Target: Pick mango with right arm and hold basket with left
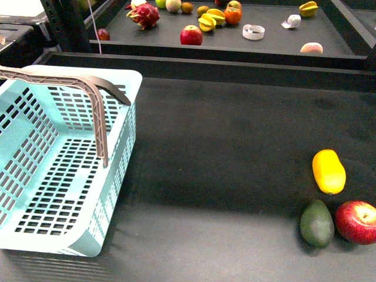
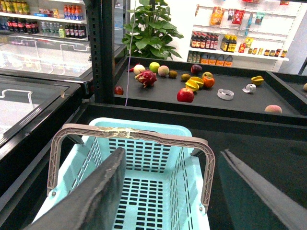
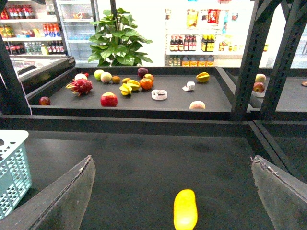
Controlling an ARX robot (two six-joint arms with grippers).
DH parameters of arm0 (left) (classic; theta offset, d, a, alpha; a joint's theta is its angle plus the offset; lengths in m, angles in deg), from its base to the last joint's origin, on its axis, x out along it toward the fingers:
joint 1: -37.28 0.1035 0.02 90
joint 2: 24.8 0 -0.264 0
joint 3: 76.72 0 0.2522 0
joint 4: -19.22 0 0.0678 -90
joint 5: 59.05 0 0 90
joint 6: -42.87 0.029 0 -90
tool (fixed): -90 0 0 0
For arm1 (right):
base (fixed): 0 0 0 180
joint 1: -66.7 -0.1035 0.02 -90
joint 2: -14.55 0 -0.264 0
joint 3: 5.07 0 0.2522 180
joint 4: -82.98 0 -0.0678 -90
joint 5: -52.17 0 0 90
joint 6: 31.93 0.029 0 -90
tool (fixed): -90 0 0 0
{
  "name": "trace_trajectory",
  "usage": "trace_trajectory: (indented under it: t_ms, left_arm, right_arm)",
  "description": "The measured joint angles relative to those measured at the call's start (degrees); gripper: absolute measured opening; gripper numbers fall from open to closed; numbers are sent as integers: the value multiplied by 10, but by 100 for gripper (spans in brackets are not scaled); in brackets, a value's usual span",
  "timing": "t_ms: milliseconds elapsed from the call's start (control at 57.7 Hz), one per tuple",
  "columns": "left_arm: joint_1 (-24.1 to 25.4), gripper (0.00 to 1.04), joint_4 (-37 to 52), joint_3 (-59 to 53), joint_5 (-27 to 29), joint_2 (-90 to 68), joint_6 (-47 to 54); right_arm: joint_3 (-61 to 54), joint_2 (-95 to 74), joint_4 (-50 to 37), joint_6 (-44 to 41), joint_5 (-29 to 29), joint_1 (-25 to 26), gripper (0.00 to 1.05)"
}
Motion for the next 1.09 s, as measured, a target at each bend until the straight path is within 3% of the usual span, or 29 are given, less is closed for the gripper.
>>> trace_trajectory:
  t_ms: [191, 936, 971, 1057, 1092]
  left_arm:
    - [0, 100, 0, 0, 0, 0, 0]
    - [0, 99, 0, 0, 0, 0, 0]
    - [12, 99, 7, 0, -40, -6, -12]
    - [78, 99, 96, -1, -231, -91, -90]
    - [82, 99, 156, 1, -240, -170, -132]
  right_arm:
    - [0, 0, 0, 0, 0, 0, 97]
    - [0, 0, 0, 0, 0, 0, 97]
    - [0, 0, 0, 0, 0, 0, 97]
    - [0, 0, 0, 0, 0, 0, 97]
    - [0, 0, 0, 0, 0, 0, 97]
